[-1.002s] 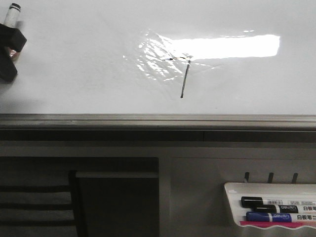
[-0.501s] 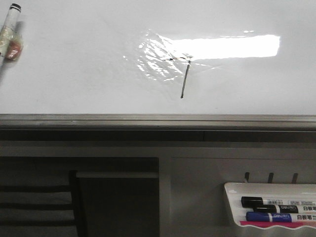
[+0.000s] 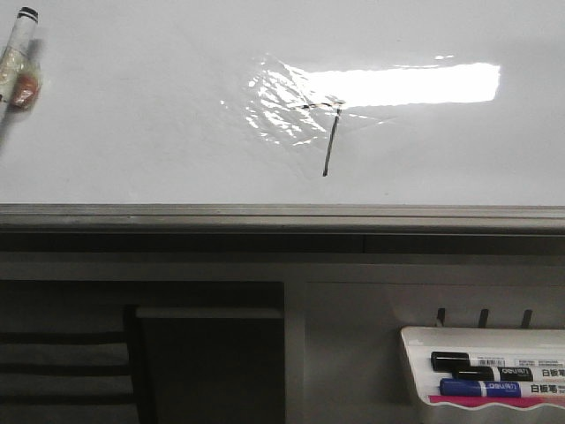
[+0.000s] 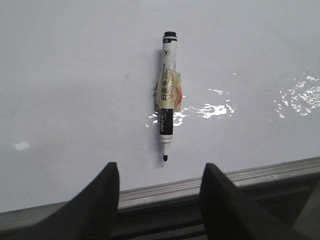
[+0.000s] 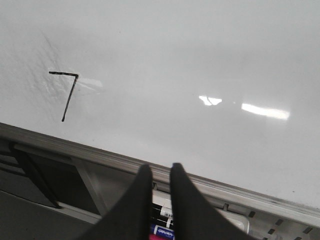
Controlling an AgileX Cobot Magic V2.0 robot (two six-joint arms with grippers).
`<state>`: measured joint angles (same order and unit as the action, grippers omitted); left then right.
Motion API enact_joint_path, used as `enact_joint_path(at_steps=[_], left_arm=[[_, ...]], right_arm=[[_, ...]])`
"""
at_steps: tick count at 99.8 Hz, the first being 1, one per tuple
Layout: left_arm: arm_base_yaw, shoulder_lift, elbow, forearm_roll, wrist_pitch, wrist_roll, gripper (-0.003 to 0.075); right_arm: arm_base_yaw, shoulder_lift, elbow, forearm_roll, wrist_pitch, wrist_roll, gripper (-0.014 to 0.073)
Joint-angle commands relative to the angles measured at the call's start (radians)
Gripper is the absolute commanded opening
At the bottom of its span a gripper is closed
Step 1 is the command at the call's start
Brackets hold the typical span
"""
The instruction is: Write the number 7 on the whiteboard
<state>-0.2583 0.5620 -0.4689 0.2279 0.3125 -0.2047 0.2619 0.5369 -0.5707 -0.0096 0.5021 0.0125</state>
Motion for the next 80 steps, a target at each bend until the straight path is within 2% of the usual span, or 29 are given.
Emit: enact_joint_path(at_steps=[1, 29, 80], left_arm=[[0.003, -0.003, -0.003, 0.007, -0.123, -0.011, 0.0291], [0.003, -0.003, 0.003, -0.016, -0.124, -0.011, -0.0020], [0.003, -0.003, 0.003, -0.016, -0.123, -0.011, -0.0020]], right_arm=[[-0.009, -0.011, -0.005, -0.013, -0.105, 0.005, -0.0070], [-0.009, 0.002, 0.003, -0.022, -0.108, 0.005, -0.0071], [-0.009, 0.002, 0.003, -0.022, -0.108, 0.005, -0.0071]])
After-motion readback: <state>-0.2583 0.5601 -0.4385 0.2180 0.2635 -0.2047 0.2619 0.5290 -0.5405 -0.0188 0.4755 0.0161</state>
